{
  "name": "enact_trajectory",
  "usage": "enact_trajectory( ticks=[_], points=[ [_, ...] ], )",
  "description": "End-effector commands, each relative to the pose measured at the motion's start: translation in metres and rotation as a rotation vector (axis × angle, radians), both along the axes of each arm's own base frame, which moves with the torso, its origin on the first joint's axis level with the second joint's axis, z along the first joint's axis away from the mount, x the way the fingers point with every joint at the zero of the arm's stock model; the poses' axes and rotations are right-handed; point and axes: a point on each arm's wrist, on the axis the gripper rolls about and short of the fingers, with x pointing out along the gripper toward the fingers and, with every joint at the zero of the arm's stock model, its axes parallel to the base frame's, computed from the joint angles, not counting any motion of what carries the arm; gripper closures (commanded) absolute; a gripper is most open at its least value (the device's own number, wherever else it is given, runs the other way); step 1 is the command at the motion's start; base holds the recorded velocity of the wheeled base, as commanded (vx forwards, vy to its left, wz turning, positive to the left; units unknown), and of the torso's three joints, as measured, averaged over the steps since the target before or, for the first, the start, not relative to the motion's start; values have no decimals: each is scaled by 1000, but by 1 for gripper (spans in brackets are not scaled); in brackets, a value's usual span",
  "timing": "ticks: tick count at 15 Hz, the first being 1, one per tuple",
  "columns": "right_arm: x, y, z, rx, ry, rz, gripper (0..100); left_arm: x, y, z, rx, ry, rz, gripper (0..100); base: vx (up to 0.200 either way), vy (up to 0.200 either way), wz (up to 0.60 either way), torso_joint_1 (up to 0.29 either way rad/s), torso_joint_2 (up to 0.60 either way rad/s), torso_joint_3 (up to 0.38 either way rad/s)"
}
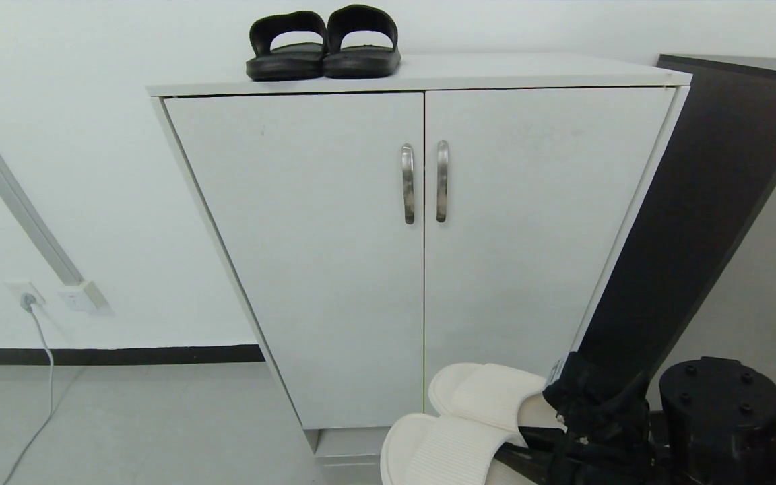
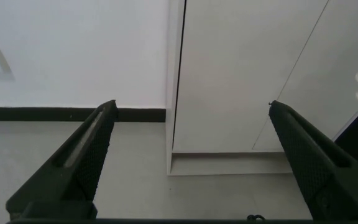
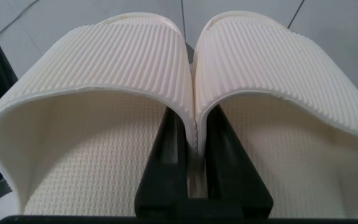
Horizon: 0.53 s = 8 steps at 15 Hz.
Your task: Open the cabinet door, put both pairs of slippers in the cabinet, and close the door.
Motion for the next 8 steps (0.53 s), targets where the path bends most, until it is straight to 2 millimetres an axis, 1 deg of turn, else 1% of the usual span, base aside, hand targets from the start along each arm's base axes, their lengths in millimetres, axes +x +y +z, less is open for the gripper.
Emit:
enact_trajectory(
  ticks=[1, 4, 7, 8],
  points=[
    [1, 1, -3, -8, 7, 2, 100, 1, 0, 0, -1, 14, -1, 0, 0, 0, 0, 0, 0, 0],
    [2, 3, -6, -10, 9, 3, 100, 6, 1, 2, -10, 76, -39, 0, 0, 0, 0, 0, 0, 0],
    [1, 4, -6, 0, -1, 6, 100, 7, 1, 2, -7, 88, -53, 0, 0, 0, 0, 0, 0, 0],
    [1, 4, -6, 6, -3, 6, 100, 7, 1, 7, -13, 78, -67, 0, 0, 0, 0, 0, 0, 0]
  ],
)
